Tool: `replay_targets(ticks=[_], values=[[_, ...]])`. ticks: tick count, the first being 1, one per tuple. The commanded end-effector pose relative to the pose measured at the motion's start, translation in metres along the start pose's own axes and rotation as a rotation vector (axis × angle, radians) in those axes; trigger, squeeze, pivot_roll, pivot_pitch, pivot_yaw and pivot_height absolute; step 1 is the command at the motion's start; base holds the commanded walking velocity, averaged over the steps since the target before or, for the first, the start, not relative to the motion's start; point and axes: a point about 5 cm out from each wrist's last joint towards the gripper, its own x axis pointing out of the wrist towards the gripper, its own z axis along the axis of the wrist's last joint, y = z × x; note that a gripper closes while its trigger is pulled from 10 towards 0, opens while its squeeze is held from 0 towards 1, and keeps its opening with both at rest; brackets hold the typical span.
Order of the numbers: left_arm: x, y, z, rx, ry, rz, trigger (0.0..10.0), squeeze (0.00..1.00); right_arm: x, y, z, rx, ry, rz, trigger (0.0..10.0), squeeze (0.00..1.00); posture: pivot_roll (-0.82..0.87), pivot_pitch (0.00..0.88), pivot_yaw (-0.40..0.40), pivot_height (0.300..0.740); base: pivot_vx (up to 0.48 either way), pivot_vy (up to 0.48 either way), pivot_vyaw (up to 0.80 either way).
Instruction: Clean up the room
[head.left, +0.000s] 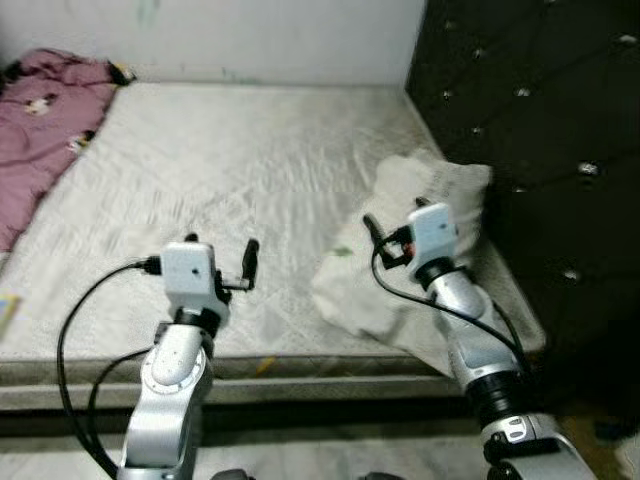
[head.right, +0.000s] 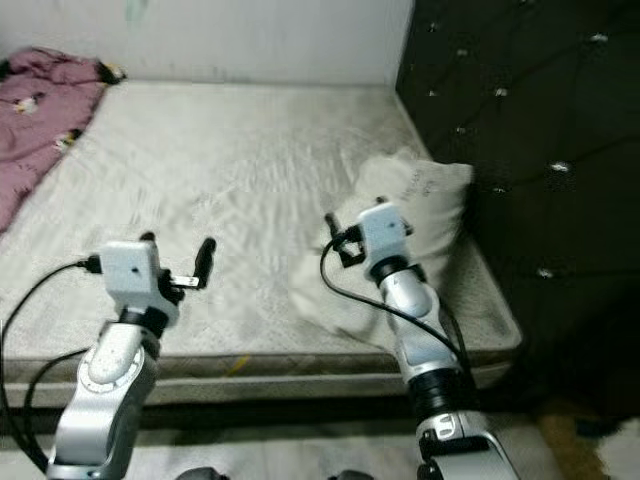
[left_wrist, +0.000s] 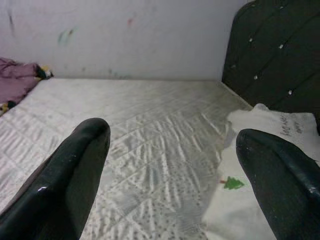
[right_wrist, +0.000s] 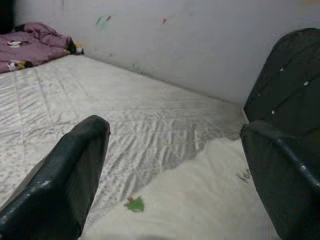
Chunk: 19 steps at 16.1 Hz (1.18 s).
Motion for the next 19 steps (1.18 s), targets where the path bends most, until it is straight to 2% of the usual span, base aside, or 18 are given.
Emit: replay_targets(ticks=[1,7,19], values=[[-0.0001,0.0039,0.0018,0.001,-0.005,0.010,10.0,0.00,0.0042,0.0059,0.0065,0.003,-0.025,0.017,10.0,0.00,0.03,0.000,-0.028,0.740,0.000,0.000,0.00],[-0.0004,0.0039,0.0028,0.004,-0.012,0.012,10.0,0.00,0.0045,0.0057,0.0060,-0.010,-0.025,0.022,10.0,0.00,0.03,0.000,-0.030,0.740,0.000,0.000,0.00],[0.0000,0.0034,0.0022,0.003,-0.018,0.006,10.0,0.00,0.0054,0.0073,0.0056,-0.021,-0.028,0.033,10.0,0.00,0.03,0.000,-0.034,0.740,0.000,-0.302,0.00]])
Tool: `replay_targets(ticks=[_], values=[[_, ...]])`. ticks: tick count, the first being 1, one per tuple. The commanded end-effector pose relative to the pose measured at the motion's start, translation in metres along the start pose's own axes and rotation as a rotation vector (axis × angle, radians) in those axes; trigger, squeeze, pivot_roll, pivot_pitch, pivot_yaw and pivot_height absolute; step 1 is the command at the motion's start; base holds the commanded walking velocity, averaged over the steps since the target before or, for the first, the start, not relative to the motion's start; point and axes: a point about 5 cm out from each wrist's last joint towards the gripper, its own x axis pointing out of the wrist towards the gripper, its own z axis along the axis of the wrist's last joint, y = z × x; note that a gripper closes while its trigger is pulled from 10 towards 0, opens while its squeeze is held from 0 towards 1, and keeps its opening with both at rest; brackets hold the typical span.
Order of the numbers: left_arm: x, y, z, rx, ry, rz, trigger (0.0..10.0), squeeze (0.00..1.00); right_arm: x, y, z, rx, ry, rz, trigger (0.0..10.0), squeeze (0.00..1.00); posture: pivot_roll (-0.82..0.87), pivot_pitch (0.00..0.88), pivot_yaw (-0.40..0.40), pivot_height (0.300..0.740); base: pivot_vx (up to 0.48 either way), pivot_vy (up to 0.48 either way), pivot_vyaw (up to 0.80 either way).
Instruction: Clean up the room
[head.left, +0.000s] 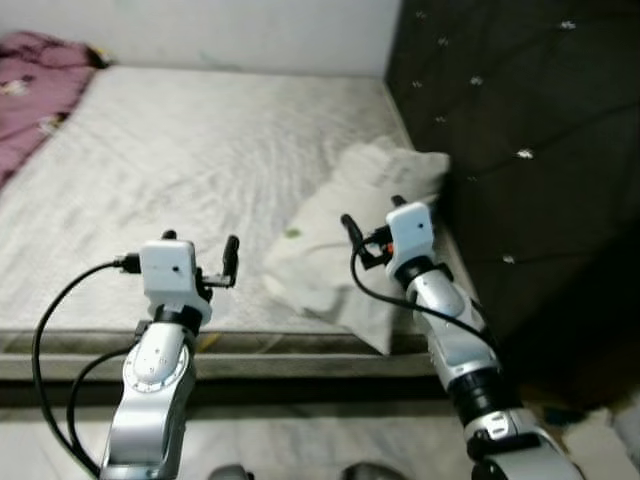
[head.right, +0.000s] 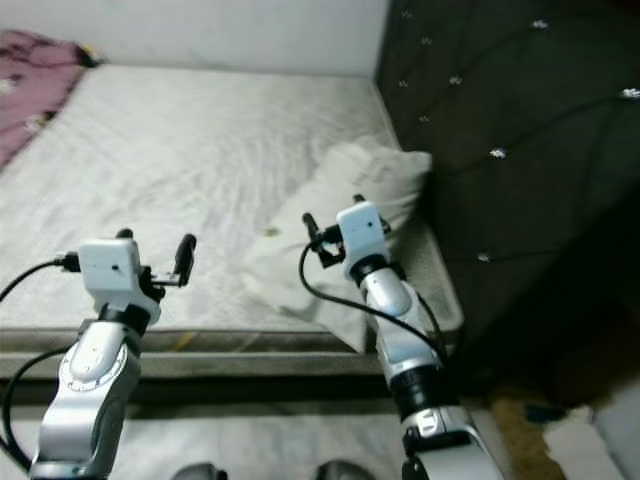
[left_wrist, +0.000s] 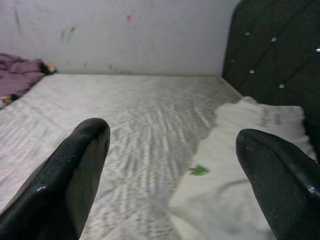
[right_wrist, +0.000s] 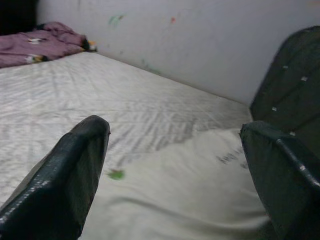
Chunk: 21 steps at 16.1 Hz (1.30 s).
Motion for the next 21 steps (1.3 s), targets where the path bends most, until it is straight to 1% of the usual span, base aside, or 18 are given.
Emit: replay_targets(ticks=[1,2,4,7,18,20,21], values=[[0.0006,-0.0046,0.0010,-0.016,-0.007,-0.016,10.0,0.00,-0.0004,-0.0067,0.0008,-0.012,-0.001,-0.014,10.0,0.00,0.03,0.000,-0.034,0.740,0.000,0.000,0.00],[0.0007,-0.0046,0.0012,-0.018,-0.009,-0.015,10.0,0.00,-0.0002,-0.0067,0.0008,-0.012,-0.001,-0.014,10.0,0.00,0.03,0.000,-0.035,0.740,0.000,0.000,0.00],[-0.0011,-0.0070,0.0042,-0.036,-0.035,-0.053,10.0,0.00,0.0004,-0.0068,0.0012,-0.014,-0.003,-0.015,10.0,0.00,0.03,0.000,-0.034,0.740,0.000,0.000,0.00],[-0.0013,-0.0070,0.0046,-0.038,-0.040,-0.057,10.0,0.00,0.0007,-0.0071,0.0014,-0.016,-0.004,-0.019,10.0,0.00,0.03,0.000,-0.034,0.740,0.087,0.000,0.00],[-0.0003,-0.0064,0.0049,-0.044,-0.046,-0.067,10.0,0.00,0.0025,-0.0080,0.0021,-0.021,-0.008,-0.023,10.0,0.00,0.03,0.000,-0.034,0.740,0.402,0.000,0.00],[-0.0003,-0.0065,0.0045,-0.043,-0.043,-0.066,10.0,0.00,0.0024,-0.0082,0.0020,-0.021,-0.009,-0.023,10.0,0.00,0.03,0.000,-0.034,0.740,0.358,0.000,0.00],[0.0000,-0.0061,0.0027,-0.044,-0.030,-0.058,10.0,0.00,0.0022,-0.0082,0.0018,-0.022,-0.008,-0.023,10.0,0.00,0.03,0.000,-0.034,0.740,0.000,0.000,0.00]])
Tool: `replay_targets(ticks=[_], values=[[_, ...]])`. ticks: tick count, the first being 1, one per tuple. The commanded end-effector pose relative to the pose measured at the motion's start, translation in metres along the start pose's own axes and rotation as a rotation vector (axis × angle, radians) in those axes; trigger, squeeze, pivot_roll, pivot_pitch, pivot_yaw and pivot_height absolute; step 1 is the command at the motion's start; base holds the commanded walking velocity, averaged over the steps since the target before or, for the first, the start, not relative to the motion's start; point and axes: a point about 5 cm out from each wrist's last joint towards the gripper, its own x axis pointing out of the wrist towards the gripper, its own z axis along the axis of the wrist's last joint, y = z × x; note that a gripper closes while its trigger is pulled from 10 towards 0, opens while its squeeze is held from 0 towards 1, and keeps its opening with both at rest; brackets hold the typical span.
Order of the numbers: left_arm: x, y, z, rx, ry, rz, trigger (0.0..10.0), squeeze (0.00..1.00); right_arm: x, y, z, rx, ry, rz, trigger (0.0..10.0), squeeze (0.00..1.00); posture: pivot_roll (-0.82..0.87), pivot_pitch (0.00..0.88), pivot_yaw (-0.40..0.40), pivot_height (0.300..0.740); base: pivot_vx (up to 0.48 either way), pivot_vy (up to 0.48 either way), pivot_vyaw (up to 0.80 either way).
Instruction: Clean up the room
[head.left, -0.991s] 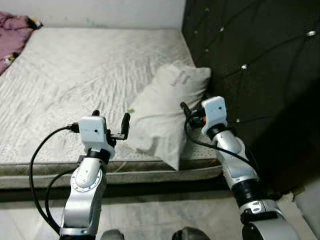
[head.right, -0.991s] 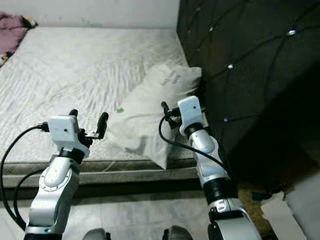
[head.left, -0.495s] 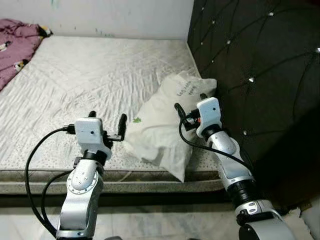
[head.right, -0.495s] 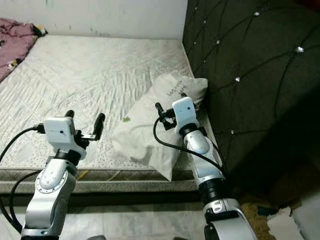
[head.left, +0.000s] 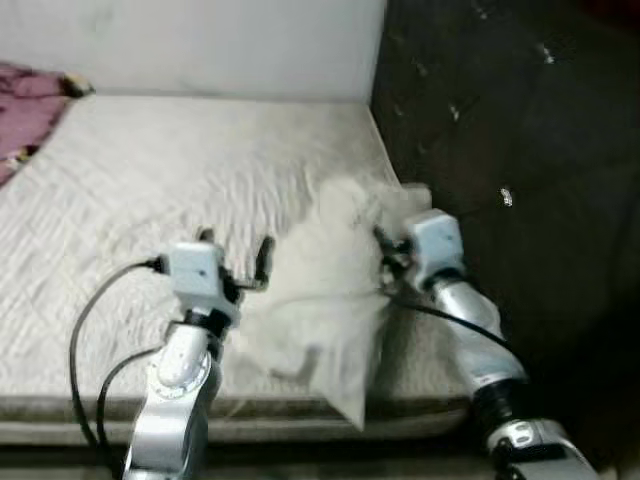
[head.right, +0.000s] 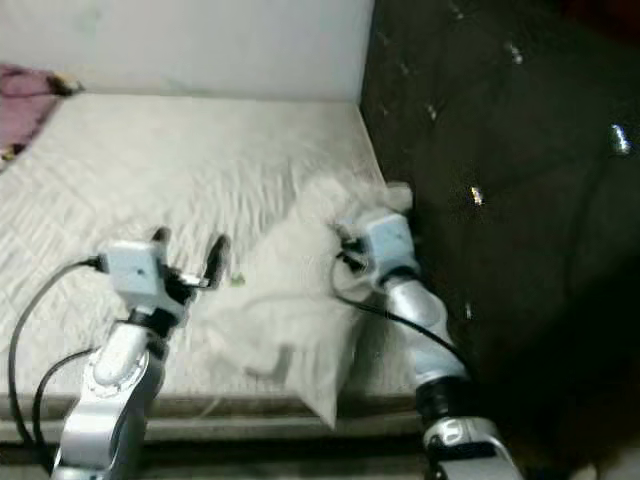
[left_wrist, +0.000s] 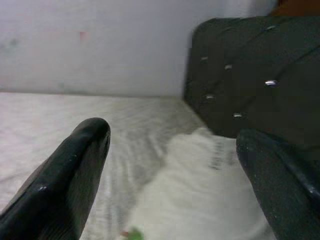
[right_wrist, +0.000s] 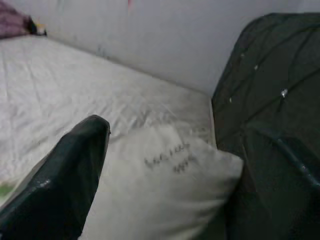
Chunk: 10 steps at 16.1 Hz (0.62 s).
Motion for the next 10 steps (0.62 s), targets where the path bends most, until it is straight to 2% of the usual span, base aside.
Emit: replay_targets(ticks=[1,6,8,10], values=[[-0.0025,0.0138,-0.0020,0.015,0.020,0.051,10.0,0.00,0.0108,0.0177,0.0191,0.008,-0.074,0.056,10.0,0.00,0.03,0.000,-0.034,0.740,0.000,0.000,0.00],[-0.0027,0.0158,-0.0047,0.018,0.044,0.083,10.0,0.00,0.0102,0.0178,0.0176,0.021,-0.074,0.060,10.0,0.00,0.04,0.000,-0.039,0.740,0.000,0.000,0.00],[-0.0032,0.0159,-0.0054,0.020,0.047,0.096,10.0,0.00,0.0102,0.0197,0.0175,-0.012,-0.076,0.076,10.0,0.00,0.04,0.000,-0.039,0.740,0.000,0.000,0.00],[-0.0036,0.0161,-0.0060,0.019,0.051,0.101,10.0,0.00,0.0092,0.0241,0.0181,-0.026,-0.086,0.091,10.0,0.00,0.05,0.000,-0.043,0.740,0.000,0.000,0.79]])
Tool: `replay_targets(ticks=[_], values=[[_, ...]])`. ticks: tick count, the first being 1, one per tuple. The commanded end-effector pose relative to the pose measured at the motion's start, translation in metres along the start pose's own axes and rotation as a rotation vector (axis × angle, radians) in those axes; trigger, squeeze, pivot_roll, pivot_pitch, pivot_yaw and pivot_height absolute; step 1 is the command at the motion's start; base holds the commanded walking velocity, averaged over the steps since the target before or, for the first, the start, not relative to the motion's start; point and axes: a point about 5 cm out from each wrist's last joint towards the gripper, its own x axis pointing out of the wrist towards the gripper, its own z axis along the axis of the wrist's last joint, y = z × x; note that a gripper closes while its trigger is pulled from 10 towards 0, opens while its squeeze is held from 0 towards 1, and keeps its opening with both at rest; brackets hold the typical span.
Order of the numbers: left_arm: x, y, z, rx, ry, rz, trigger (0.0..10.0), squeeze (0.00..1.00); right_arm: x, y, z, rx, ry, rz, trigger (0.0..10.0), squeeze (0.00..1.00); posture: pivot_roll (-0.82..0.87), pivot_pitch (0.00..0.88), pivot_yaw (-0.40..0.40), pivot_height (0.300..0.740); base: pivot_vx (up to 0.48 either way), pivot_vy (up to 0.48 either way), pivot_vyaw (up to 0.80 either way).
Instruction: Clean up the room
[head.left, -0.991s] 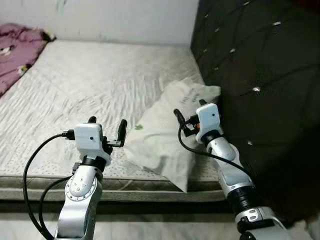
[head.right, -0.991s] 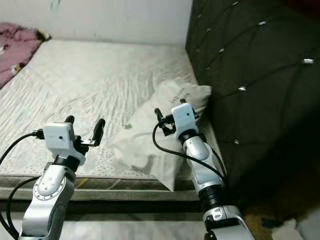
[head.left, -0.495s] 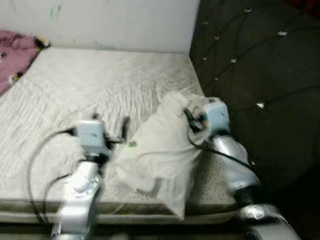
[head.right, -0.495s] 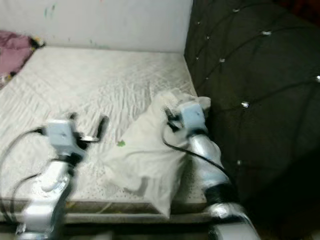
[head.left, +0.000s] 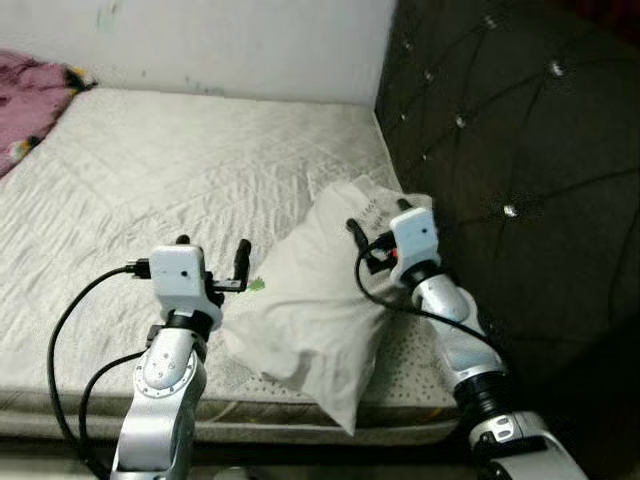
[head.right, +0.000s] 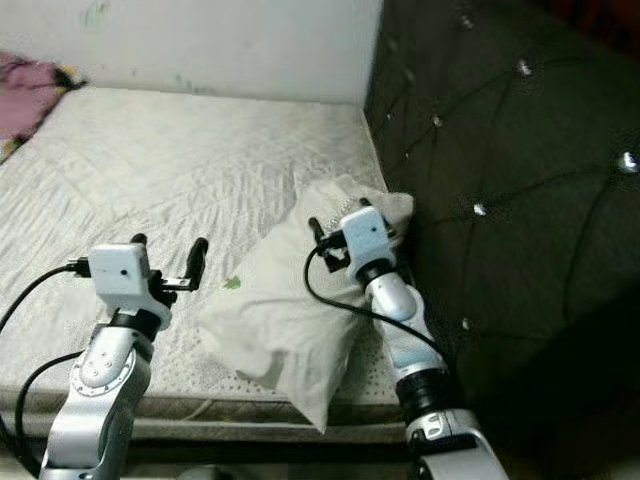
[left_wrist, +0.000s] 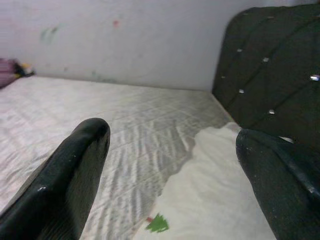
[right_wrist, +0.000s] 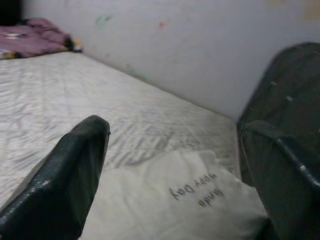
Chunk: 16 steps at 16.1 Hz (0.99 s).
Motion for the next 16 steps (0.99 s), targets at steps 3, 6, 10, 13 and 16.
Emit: replay_targets(ticks=[3,6,10,13,16], values=[[-0.001,0.002,-0.002,0.012,0.012,0.012,10.0,0.00,0.002,0.001,0.002,0.014,-0.009,-0.005,10.0,0.00,0.05,0.000,-0.043,0.740,0.000,0.000,0.42],[-0.005,0.006,-0.003,0.012,0.021,0.047,10.0,0.00,0.004,0.002,0.005,0.055,-0.002,-0.029,10.0,0.00,0.06,0.000,-0.044,0.740,0.000,0.000,0.00],[-0.016,0.039,-0.010,0.110,0.020,0.202,10.0,0.00,0.003,0.001,0.003,0.147,0.015,-0.088,10.0,0.00,0.08,0.000,-0.042,0.740,0.000,0.000,0.00],[-0.030,0.073,-0.017,0.081,0.039,0.375,10.0,0.00,-0.010,-0.010,0.003,0.157,0.018,-0.166,10.0,0.00,0.07,0.000,-0.035,0.740,0.000,0.000,0.00],[-0.036,0.090,-0.020,0.085,0.077,0.474,10.0,0.00,-0.026,-0.019,-0.004,0.163,0.047,-0.260,10.0,0.00,0.05,0.000,0.006,0.740,0.000,0.000,0.00]])
